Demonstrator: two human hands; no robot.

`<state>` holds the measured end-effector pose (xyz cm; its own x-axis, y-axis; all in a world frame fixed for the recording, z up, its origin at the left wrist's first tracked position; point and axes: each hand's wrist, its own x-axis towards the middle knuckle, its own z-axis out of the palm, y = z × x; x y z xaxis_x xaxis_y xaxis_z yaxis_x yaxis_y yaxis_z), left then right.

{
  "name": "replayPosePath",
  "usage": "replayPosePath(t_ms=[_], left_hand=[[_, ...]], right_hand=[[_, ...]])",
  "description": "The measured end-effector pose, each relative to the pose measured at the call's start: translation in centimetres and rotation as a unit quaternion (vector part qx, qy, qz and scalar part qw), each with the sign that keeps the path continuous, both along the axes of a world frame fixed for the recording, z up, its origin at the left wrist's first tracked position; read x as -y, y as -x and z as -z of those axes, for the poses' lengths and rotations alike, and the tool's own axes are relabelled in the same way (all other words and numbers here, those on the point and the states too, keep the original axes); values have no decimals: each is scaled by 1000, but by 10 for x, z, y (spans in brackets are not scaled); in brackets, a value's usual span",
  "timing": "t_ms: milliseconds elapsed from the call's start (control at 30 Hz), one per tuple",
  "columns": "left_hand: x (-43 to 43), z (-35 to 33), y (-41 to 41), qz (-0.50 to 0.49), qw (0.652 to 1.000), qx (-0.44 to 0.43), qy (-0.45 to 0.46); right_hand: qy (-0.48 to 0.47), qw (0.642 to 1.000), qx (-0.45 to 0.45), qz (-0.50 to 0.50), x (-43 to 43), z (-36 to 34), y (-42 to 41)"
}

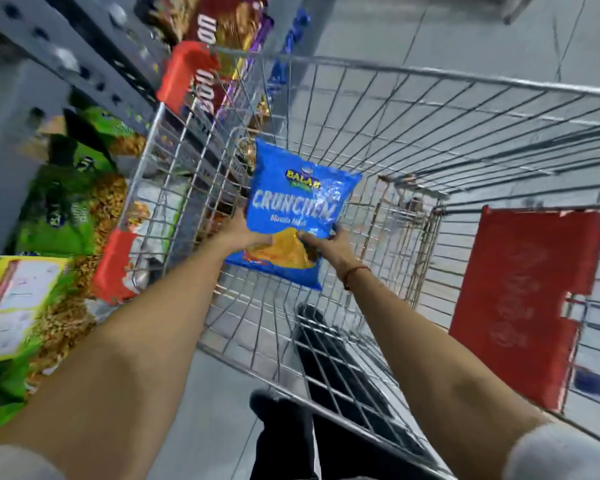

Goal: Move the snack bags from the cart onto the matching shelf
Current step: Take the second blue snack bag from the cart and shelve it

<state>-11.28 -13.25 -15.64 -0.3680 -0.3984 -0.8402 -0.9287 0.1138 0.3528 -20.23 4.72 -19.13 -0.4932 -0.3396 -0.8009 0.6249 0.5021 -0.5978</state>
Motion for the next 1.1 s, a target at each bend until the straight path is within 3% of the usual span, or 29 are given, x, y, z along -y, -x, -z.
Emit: replayPosePath(t_ms=[133,267,433,800,1100], left_hand=[[8,28,-14,-39,999,-12,-16],[-1,-1,-14,-41,995,17,-86],[-8,-29,-16,-43,992,-20,-116],[-12,-167,-10,-20,978,-204,-43],[-23,-313,-49,-15,926,-347,148]], right_hand=[[11,1000,0,2,3,9,0],[21,1000,4,10,2,-1,2],[50,999,7,17,-6,-29,1],[166,978,-122,39,-6,-165,19],[289,925,-246,12,4,-308,5]])
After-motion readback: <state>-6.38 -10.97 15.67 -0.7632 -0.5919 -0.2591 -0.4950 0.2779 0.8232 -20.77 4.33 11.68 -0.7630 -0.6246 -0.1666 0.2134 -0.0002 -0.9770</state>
